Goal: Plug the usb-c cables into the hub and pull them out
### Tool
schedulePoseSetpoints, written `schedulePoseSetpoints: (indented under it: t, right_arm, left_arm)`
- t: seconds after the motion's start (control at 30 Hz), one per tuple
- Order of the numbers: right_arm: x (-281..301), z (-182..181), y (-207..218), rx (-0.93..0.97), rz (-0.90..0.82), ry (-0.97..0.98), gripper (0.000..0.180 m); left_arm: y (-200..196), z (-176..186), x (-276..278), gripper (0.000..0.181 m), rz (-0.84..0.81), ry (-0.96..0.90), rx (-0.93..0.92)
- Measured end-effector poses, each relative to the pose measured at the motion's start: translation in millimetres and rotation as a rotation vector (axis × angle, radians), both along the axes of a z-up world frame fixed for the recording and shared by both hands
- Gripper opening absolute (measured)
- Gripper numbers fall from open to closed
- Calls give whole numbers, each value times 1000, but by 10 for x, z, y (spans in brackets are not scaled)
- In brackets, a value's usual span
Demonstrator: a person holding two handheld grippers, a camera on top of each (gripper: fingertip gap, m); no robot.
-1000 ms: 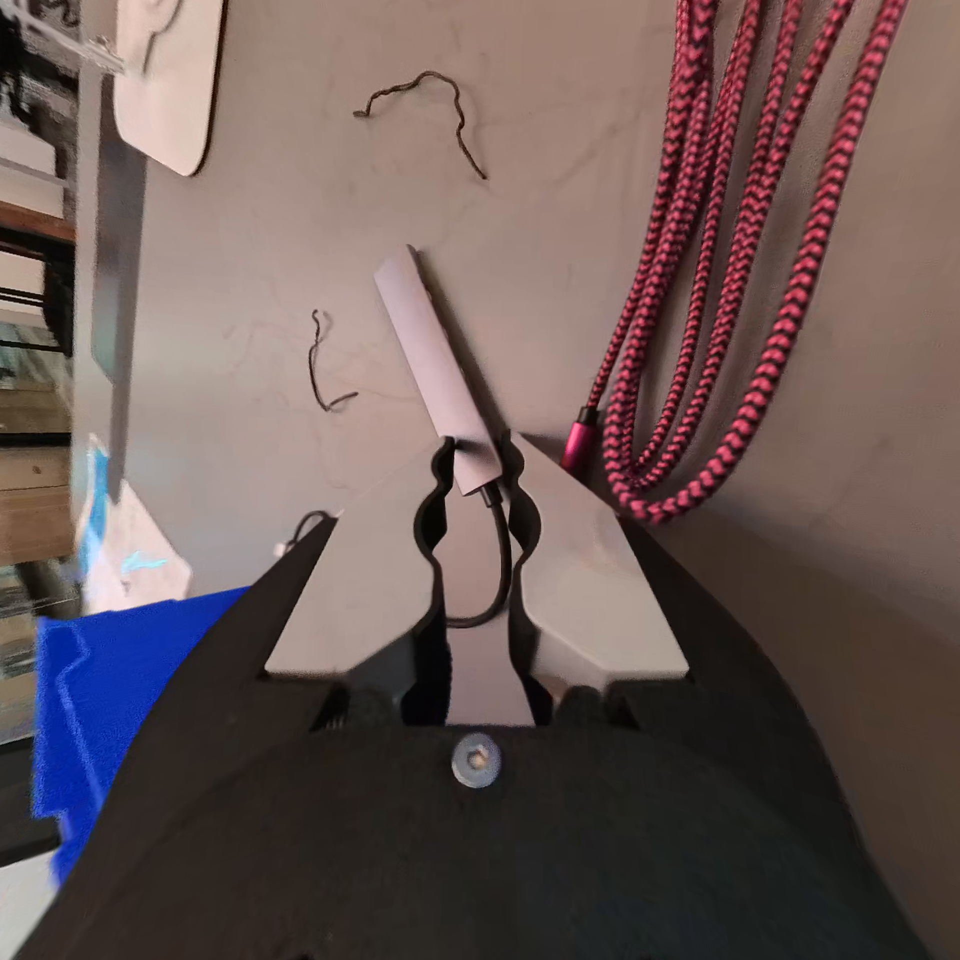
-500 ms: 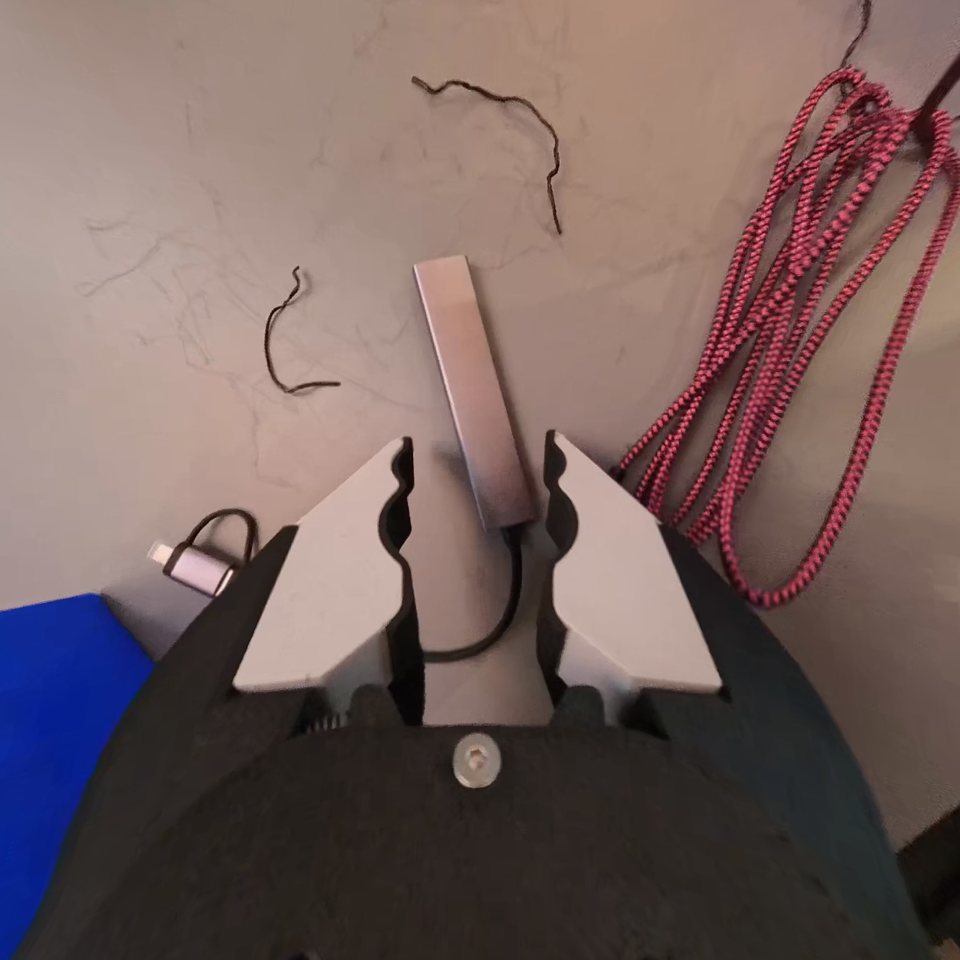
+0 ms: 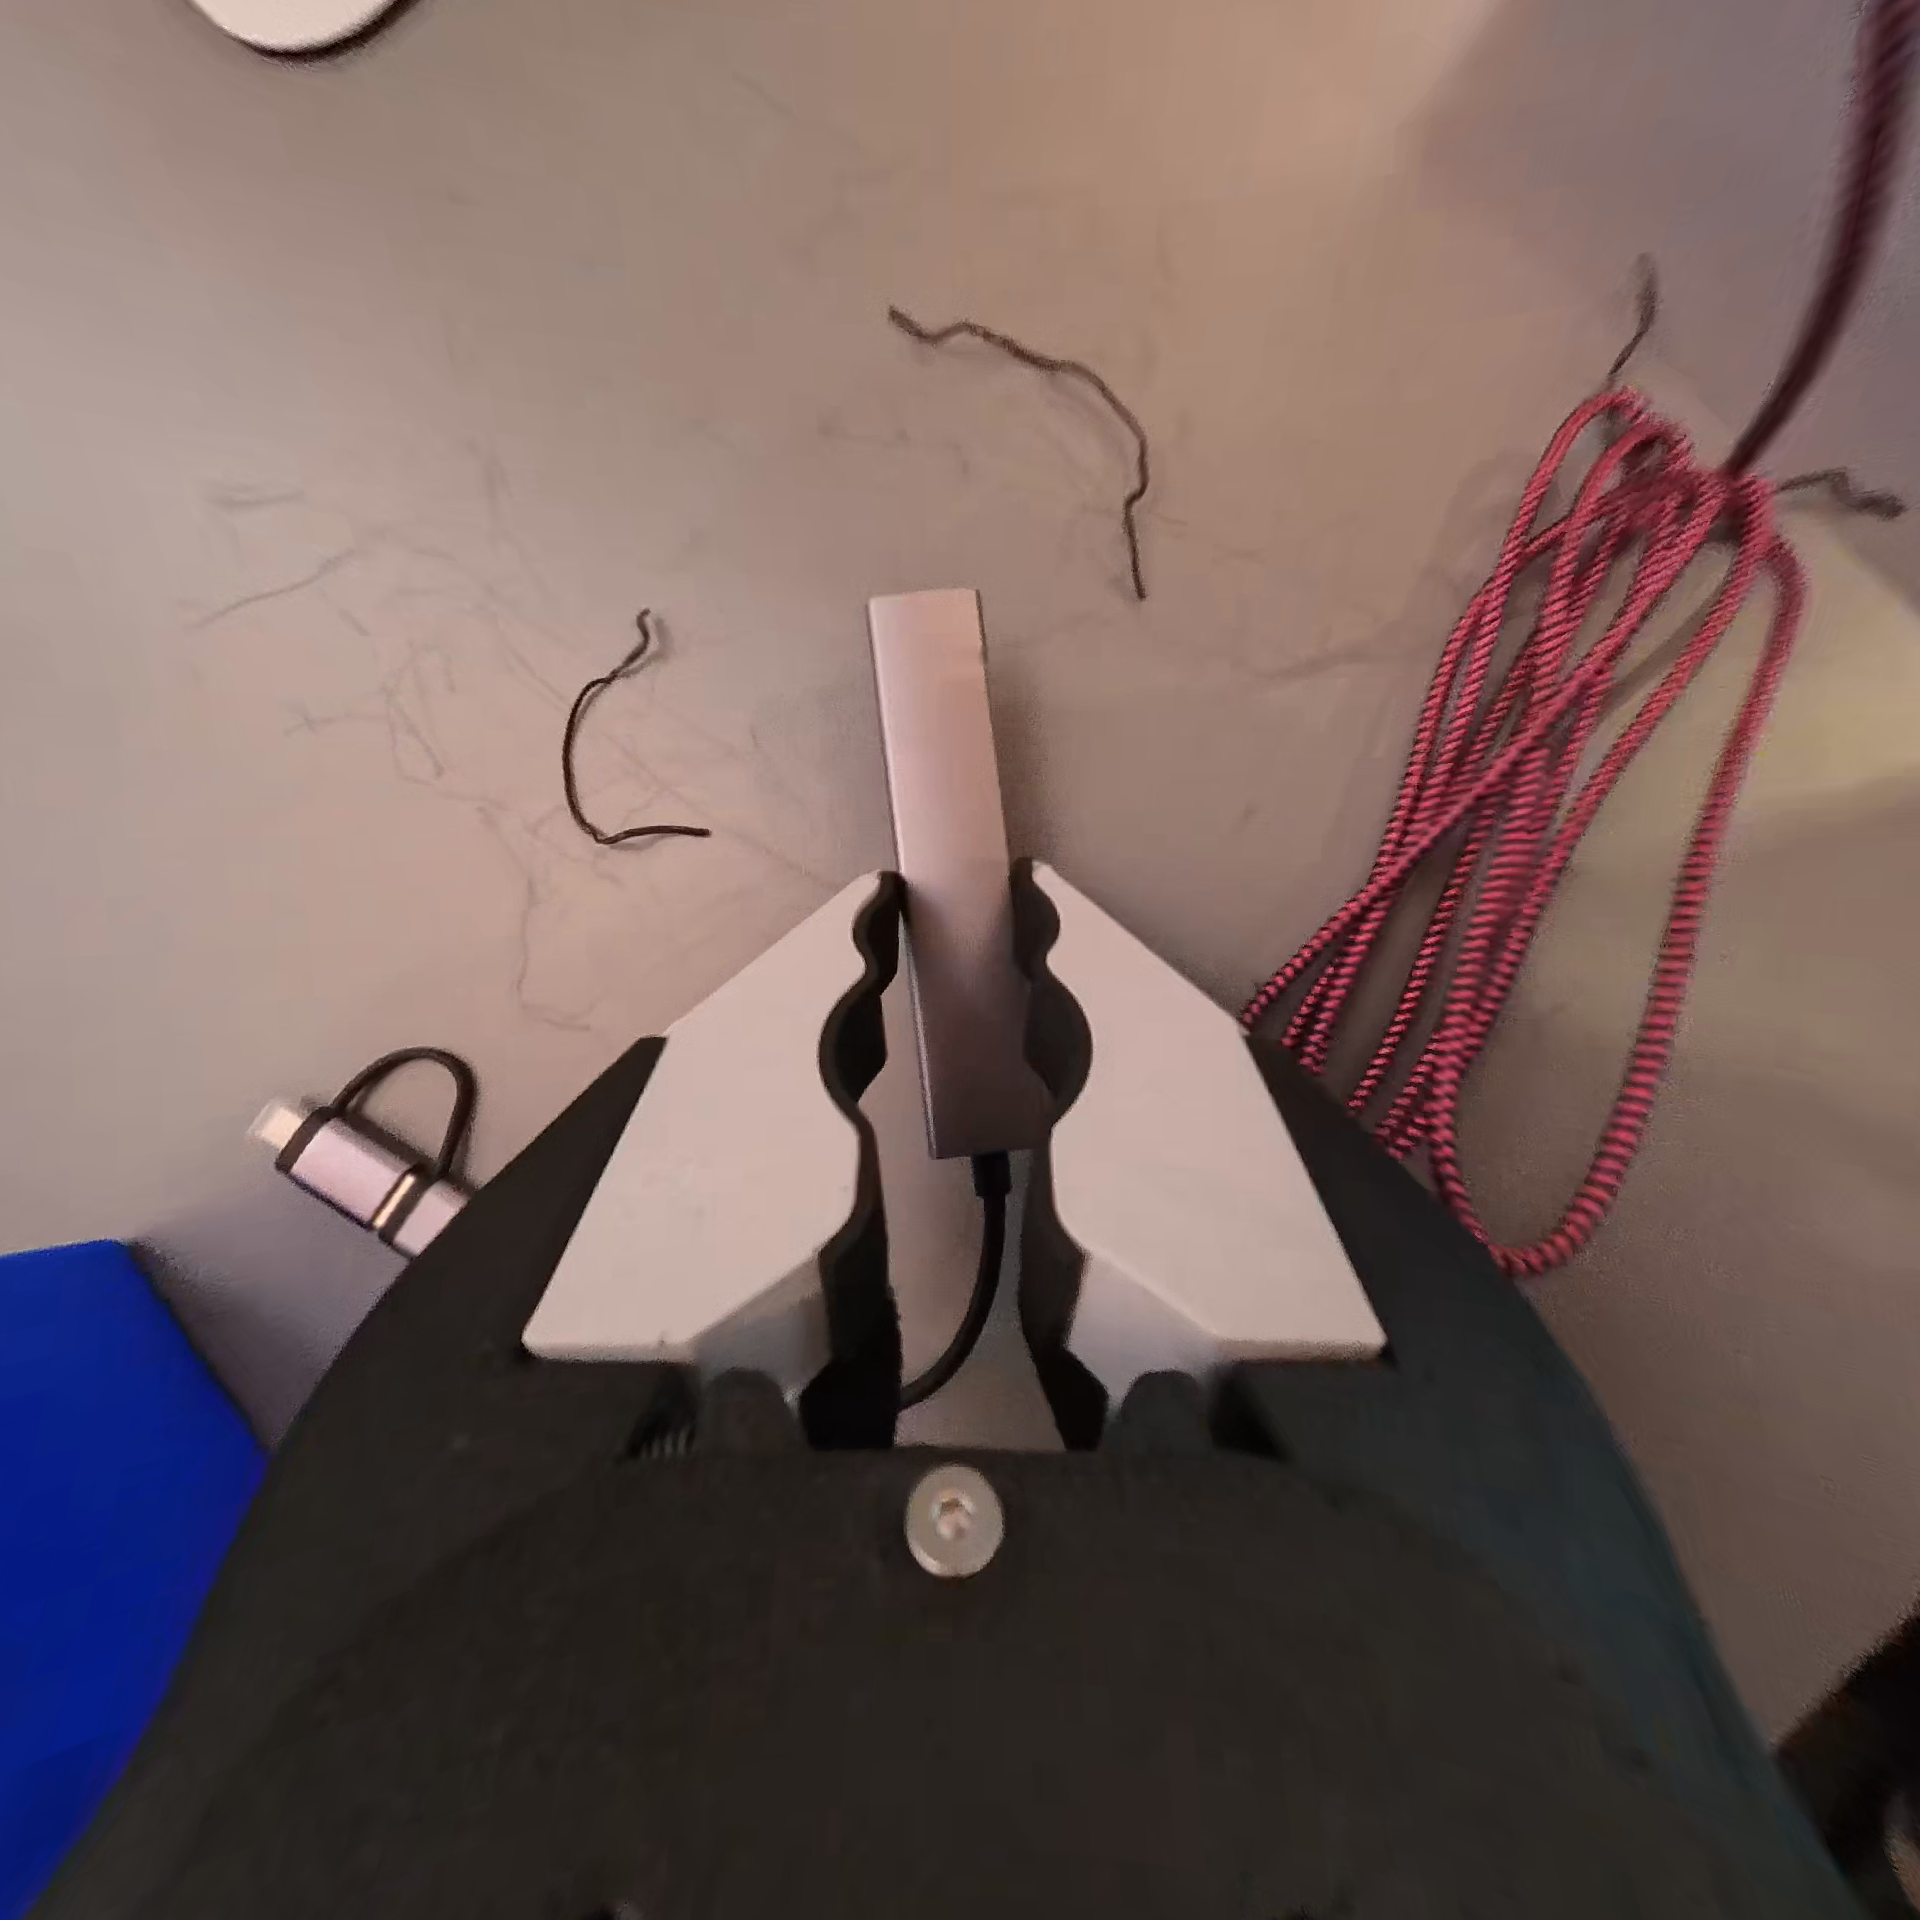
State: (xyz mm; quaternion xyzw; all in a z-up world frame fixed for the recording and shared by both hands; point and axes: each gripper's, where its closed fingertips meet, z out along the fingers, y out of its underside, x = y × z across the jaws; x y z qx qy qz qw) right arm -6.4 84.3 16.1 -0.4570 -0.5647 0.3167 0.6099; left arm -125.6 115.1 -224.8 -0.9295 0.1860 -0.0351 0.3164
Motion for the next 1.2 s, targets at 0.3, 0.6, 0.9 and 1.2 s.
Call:
schedulePoseSetpoints:
  t: [0.3,0.6,0.9,1.2]
  right_arm:
    - [-355,-495,-109,-26,32,-151,8]
    - [-574,-891,-111,-5,-23,-276,8]
    - [-564,-1079,8,-27,-92,-360,7]
    - [-492,-1245,148,-60,-179,-457,8]
  left_arm:
    - [-56,724,-29,19,29,-316,190]
    - [-193,1119,183,19,-30,-309,284]
    - [-231,1172,347,19,-54,-265,307]
    - [-201,1112,433,19,-49,-103,327]
